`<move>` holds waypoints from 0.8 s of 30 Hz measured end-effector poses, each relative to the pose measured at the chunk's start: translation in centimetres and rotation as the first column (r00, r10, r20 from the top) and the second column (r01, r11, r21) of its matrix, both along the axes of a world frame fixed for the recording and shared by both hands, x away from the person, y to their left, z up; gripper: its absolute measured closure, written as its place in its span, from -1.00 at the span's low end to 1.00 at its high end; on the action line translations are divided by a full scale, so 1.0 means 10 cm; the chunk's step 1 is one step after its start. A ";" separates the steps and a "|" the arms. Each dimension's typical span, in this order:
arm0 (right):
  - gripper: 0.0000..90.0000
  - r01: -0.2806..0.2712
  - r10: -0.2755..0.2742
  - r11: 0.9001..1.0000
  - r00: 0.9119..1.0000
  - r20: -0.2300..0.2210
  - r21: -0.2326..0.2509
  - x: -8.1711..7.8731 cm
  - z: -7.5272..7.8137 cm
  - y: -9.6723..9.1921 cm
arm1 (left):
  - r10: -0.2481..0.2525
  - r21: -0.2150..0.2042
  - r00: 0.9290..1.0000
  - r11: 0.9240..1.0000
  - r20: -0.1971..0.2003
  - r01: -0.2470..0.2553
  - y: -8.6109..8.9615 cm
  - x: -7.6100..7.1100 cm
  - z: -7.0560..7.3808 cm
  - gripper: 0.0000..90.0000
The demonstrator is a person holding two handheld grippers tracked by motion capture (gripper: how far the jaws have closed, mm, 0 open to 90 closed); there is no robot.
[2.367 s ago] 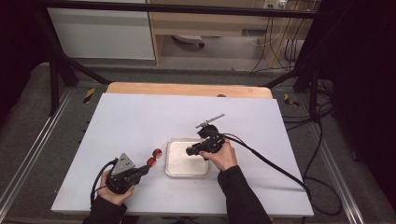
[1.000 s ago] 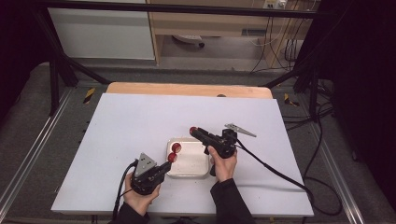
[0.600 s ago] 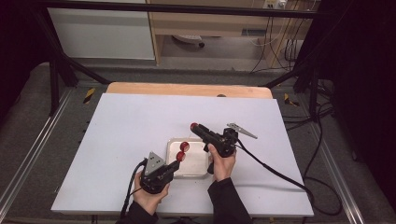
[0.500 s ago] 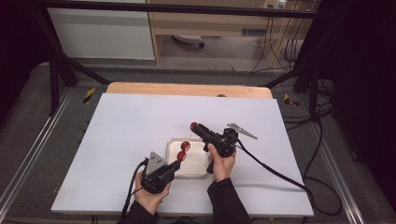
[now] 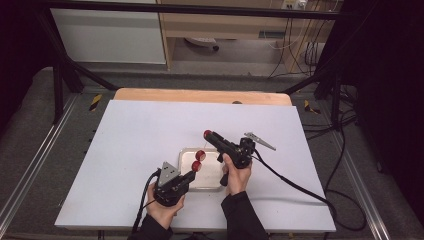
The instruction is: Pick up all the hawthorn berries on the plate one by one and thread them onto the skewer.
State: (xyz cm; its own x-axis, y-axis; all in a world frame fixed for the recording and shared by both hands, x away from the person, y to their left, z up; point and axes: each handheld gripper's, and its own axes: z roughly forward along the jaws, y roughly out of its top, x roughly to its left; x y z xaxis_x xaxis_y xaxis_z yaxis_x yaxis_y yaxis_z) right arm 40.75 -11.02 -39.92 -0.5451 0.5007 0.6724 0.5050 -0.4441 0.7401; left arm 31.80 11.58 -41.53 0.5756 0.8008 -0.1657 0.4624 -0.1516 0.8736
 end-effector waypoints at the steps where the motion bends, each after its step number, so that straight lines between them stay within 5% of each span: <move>1: 0.41 0.000 0.000 1.000 1.000 0.007 -0.002 0.00 -0.01 0.00 | 0.001 -0.002 1.000 1.000 0.002 -0.001 0.00 0.00 0.00 0.95; 24: 0.41 -0.005 0.005 1.000 1.000 0.004 -0.003 0.00 -0.01 0.01 | 0.009 -0.010 1.000 1.000 0.001 -0.009 0.00 0.00 0.00 0.96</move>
